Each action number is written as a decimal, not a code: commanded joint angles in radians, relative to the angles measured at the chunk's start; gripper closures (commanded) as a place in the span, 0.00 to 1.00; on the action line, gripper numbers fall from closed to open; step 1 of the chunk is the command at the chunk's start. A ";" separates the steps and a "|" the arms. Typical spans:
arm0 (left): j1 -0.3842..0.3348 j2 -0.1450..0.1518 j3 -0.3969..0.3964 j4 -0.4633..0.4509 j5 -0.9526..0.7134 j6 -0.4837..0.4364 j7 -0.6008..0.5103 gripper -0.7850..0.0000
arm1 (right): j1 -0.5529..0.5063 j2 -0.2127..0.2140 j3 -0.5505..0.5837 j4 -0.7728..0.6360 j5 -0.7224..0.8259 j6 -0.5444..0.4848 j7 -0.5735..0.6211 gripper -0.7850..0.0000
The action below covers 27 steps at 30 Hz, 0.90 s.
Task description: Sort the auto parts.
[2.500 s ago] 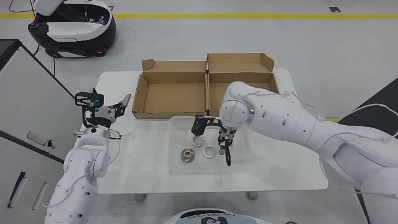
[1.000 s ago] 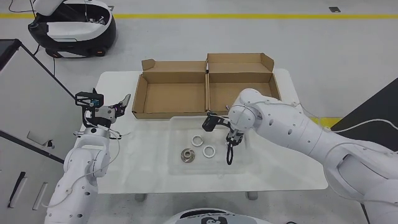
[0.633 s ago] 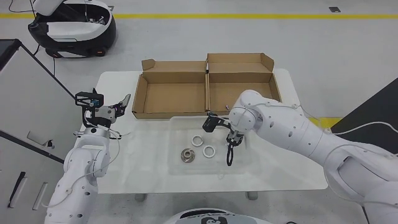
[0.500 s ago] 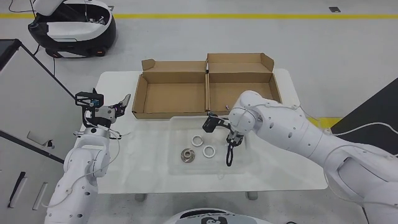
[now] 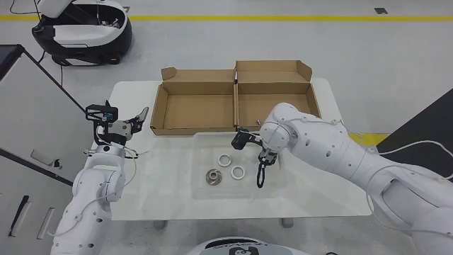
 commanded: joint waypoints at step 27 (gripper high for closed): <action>0.000 0.000 0.000 0.000 0.000 0.000 0.000 0.00 | -0.012 -0.038 0.014 0.062 -0.001 -0.044 0.005 0.74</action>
